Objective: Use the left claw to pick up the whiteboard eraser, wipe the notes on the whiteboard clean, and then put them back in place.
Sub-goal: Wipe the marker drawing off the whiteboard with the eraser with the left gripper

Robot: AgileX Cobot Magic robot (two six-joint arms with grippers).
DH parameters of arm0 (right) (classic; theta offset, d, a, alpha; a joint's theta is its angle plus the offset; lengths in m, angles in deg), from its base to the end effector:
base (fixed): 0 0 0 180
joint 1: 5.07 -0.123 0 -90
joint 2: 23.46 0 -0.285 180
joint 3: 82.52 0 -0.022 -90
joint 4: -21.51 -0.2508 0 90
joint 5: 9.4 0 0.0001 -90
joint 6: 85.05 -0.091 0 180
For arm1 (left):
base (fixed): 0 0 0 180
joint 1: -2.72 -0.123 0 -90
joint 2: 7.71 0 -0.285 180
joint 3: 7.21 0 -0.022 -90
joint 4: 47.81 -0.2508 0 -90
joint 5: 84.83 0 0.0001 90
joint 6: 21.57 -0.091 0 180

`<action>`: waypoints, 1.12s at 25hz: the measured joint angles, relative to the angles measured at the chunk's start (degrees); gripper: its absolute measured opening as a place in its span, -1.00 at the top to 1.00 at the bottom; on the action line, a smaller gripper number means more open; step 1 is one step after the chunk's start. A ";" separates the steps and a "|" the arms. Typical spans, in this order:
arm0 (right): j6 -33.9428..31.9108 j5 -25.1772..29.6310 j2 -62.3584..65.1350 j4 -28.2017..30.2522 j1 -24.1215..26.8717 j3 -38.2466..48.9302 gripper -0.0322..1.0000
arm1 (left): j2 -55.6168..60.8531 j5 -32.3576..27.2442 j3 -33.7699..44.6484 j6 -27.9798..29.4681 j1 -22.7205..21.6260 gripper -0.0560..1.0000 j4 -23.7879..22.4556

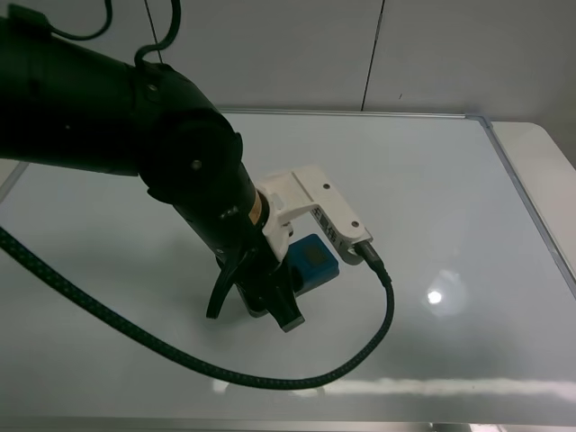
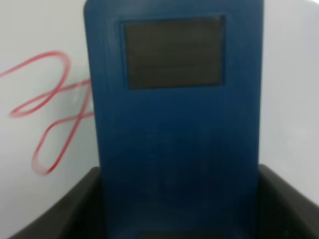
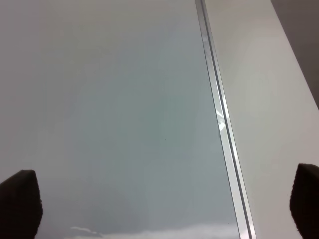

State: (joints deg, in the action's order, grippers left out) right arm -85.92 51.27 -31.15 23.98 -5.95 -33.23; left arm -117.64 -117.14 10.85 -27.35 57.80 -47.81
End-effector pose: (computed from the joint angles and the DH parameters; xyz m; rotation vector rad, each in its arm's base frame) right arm -0.0036 -0.0035 0.2740 0.0015 2.0528 -0.0327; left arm 0.1940 -0.2779 0.1682 1.4293 2.4332 -0.2044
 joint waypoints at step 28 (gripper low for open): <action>0.00 0.00 0.00 0.00 0.00 0.00 -0.99 | -16.05 7.48 -7.77 -4.92 -3.78 -0.15 1.70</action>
State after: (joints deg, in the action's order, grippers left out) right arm -85.92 51.27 -31.15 23.98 -5.95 -33.23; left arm -133.68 -109.66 3.08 -32.27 54.02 -46.10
